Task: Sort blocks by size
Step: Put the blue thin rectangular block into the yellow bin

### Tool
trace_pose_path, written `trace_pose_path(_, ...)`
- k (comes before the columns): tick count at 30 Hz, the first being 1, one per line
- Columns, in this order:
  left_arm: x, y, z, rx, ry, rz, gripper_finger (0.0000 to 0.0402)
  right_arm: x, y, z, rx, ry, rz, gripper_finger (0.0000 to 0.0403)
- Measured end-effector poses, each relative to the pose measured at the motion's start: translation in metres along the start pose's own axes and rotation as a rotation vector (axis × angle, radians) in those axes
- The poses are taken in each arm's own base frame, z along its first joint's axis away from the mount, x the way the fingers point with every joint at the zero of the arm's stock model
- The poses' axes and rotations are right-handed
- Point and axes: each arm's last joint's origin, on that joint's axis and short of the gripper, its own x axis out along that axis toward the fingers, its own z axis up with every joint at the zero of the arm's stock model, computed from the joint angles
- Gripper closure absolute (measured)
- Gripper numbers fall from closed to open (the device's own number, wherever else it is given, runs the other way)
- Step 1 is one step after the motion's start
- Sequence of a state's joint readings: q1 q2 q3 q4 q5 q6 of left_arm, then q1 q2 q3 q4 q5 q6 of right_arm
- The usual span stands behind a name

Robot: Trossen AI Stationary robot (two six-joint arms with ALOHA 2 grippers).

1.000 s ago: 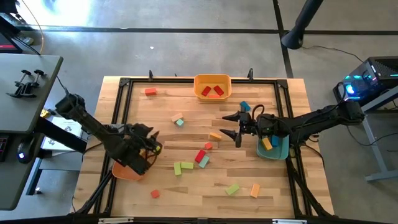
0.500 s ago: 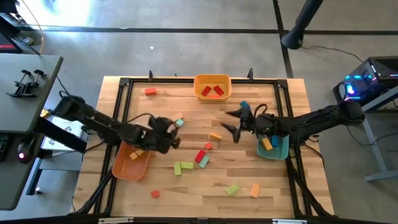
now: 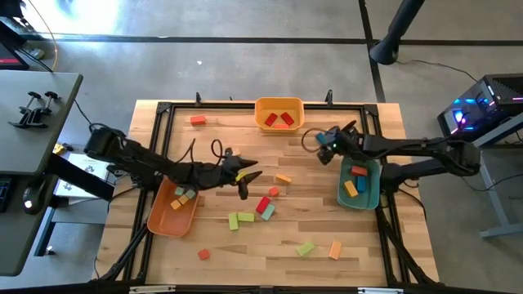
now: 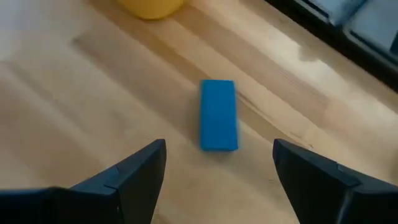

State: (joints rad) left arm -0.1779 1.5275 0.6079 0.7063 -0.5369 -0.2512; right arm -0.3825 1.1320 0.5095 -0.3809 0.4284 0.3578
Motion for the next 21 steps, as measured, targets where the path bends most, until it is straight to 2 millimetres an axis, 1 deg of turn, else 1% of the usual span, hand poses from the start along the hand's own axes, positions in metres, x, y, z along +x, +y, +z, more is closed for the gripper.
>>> trace_pose_path(5,0.012,0.0,-0.018,0.012,0.021,0.01,0.0224,0.022,-0.022,-0.002,0.077,-0.014,0.046,0.0112)
trace_pose_path(8,0.016,0.0,-0.026,0.014,0.025,0.011,0.0224,0.031,-0.028,0.0,0.08,-0.021,0.105,0.0112)
trace_pose_path(10,0.018,0.0,-0.029,0.018,0.029,0.013,0.0224,0.037,-0.028,0.002,0.064,-0.028,0.131,0.0112)
trace_pose_path(13,0.021,0.001,-0.031,0.018,0.031,0.017,0.0225,0.047,-0.028,0.003,0.044,-0.026,0.129,0.0112)
trace_pose_path(21,0.026,0.01,-0.027,0.001,0.02,0.019,0.0225,0.078,-0.031,-0.004,0.038,0.105,0.098,0.0114)
